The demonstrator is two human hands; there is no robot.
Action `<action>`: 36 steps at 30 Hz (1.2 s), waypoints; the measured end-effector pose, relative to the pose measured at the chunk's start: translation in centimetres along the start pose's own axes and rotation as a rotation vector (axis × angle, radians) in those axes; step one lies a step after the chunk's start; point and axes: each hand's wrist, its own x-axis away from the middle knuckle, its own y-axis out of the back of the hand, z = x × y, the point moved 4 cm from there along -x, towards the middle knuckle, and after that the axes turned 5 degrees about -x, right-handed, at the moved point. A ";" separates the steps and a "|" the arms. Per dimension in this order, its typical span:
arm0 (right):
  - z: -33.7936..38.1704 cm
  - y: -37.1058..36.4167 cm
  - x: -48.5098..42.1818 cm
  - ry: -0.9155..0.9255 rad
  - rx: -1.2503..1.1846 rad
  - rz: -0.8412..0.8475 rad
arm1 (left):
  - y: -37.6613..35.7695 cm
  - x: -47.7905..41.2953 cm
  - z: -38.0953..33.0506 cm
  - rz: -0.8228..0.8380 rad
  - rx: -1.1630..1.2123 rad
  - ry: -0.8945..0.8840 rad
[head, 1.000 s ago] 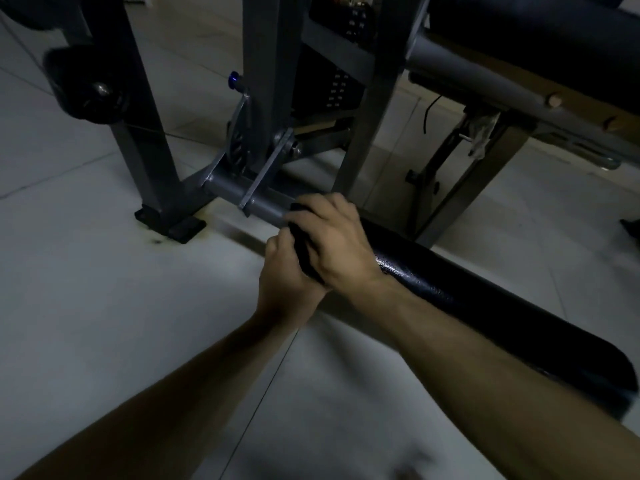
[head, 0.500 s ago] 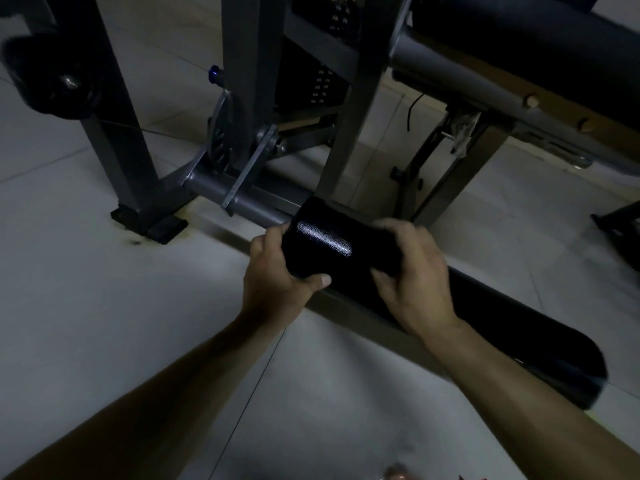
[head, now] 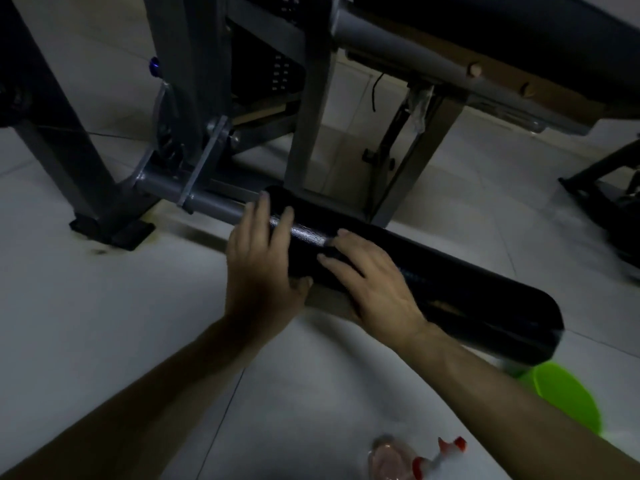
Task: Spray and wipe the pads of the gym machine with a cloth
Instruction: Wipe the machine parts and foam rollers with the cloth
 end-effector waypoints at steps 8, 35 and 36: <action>-4.6 5.1 8.7 -0.304 -0.007 -0.196 | -2.1 -0.7 -4.4 0.164 -0.089 -0.182; -7.1 5.3 10.2 -0.441 -0.121 -0.301 | -7.2 -0.3 -16.6 0.106 -0.245 -0.496; -7.6 5.5 10.6 -0.421 -0.112 -0.271 | -7.3 -0.6 -16.6 0.100 -0.239 -0.497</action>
